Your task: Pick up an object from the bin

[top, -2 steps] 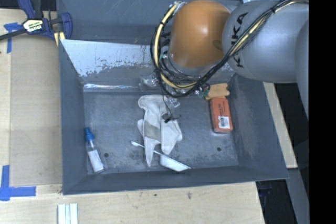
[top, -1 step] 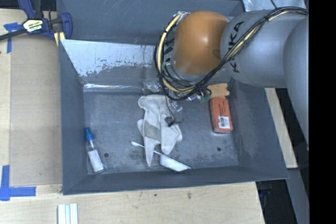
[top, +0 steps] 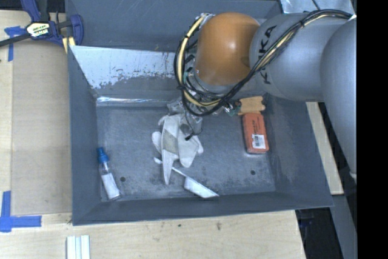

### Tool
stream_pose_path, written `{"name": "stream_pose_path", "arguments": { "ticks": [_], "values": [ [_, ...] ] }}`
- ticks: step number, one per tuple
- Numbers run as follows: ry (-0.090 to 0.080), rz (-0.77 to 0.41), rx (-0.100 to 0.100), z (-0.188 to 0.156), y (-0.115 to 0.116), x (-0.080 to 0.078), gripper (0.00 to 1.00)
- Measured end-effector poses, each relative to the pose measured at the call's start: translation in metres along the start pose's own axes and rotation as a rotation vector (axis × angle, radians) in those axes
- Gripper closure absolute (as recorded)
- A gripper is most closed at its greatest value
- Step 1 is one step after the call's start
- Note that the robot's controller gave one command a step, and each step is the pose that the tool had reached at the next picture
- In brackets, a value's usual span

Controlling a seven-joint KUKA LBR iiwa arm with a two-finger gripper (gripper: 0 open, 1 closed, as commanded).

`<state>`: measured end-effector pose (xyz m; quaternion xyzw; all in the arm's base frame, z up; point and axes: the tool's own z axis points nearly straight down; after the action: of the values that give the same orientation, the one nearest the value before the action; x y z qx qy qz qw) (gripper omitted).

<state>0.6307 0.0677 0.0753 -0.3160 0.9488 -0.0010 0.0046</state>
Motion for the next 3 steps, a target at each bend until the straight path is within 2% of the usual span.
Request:
{"name": "stream_pose_path", "arguments": {
  "ticks": [1, 2, 3],
  "values": [
    [0.0, 0.0, 0.0, 0.0, 0.0, 0.0, 1.0],
    [0.001, 0.005, -0.001, -0.041, -0.001, -0.002, 1.0],
    [0.005, 0.006, -0.005, -0.031, -0.001, -0.001, 1.0]
  ]
}}
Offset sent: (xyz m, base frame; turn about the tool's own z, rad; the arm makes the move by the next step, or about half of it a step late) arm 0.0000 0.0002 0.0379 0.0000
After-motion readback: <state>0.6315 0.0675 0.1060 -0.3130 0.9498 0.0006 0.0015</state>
